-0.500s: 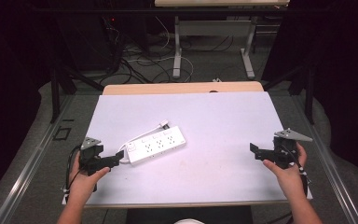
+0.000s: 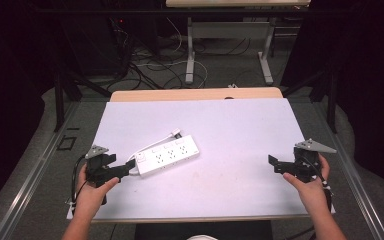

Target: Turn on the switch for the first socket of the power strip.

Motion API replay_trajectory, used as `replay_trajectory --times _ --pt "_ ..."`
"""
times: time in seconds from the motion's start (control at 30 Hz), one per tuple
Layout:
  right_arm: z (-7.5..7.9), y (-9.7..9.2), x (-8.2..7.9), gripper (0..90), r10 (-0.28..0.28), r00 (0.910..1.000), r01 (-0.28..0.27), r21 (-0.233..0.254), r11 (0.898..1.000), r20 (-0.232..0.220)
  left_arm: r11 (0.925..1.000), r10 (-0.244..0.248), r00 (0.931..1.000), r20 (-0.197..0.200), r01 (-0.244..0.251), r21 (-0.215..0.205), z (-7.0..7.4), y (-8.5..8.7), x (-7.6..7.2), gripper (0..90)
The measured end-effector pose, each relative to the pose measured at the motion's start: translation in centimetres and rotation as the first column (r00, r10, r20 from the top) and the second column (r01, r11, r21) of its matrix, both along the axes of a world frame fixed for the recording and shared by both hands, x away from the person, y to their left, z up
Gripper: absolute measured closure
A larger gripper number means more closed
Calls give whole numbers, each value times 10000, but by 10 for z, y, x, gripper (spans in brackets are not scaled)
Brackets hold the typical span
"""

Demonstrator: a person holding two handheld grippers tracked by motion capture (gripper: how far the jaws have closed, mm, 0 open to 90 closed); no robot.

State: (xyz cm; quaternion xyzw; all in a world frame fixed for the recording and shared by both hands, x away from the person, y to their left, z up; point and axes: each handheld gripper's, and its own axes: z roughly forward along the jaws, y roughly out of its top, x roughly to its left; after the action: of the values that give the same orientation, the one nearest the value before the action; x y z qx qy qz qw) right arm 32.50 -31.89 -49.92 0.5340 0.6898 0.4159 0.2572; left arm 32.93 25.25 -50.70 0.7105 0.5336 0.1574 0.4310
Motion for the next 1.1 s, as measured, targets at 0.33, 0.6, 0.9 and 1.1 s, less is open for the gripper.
replay_trajectory --times 0.33,0.6,0.9,1.1 --pt "-2 -2 0 14 -103 9999 103 13 9999 -48 9989 -361 9993 24 360 294 9 -12 6 200" --pt "-5 -1 1 20 -67 9999 68 83 9999 -127 9965 -620 9981 -47 622 552 13 -19 10 223" --pt "-8 2 2 30 139 9994 -137 61 9999 -330 9961 -718 9971 -231 729 504 19 -25 15 247" --pt "-9 4 3 31 67 9993 -60 185 9998 -355 9942 -849 9959 -308 867 641 26 -25 18 256"
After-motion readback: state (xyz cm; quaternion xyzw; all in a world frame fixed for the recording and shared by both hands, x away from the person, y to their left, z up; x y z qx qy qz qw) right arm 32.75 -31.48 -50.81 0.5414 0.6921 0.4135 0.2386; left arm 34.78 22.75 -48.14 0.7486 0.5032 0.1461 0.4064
